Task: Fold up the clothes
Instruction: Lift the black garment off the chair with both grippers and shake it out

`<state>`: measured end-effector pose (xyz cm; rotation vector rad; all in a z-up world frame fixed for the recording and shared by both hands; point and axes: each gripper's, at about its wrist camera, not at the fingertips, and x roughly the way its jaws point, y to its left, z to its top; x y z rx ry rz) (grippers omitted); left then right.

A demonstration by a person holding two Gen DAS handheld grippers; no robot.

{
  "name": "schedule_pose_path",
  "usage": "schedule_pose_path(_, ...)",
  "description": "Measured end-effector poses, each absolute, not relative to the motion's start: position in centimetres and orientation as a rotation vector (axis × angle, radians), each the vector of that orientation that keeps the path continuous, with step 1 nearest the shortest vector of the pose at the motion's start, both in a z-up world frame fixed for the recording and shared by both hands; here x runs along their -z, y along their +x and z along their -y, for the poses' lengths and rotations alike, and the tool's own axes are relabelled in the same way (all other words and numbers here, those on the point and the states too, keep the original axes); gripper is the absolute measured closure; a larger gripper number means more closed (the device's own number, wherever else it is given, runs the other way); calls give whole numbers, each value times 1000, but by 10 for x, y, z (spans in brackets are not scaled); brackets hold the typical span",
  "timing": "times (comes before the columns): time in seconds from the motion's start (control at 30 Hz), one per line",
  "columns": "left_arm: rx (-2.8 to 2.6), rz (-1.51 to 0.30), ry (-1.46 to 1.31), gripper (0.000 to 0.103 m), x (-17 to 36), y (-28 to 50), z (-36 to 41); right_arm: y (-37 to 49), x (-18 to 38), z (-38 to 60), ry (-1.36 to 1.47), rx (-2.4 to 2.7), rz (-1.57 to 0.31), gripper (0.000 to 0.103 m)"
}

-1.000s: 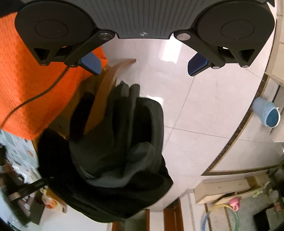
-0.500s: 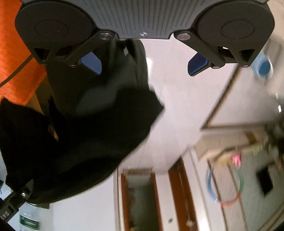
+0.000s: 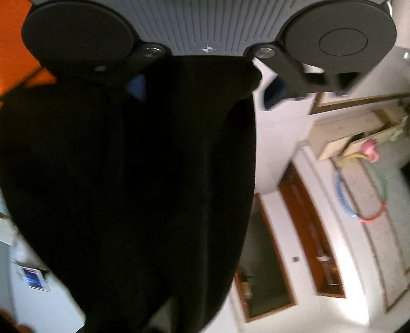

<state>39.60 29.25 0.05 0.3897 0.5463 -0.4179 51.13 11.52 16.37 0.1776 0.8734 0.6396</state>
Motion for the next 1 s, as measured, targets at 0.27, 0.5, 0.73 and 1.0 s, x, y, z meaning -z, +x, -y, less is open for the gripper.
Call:
schedule_pose_path(0.27,273,-448,152,89,-46,407,-339,547,-210,-125,209,-662,-773,78)
schedule_pose_path(0.5,139,-326,59,90,-95,403,-378,567,-272,-148,209,-727,-663,78)
schedule_pose_path(0.73,-4,-229,-3,90,-136,384,-413,579,-333,-188,219,-849,-565,78)
schedule_pose_path(1.0,-116,-250,23,90,-162,316,-451,561,-369,-254,205,-986,-564,78)
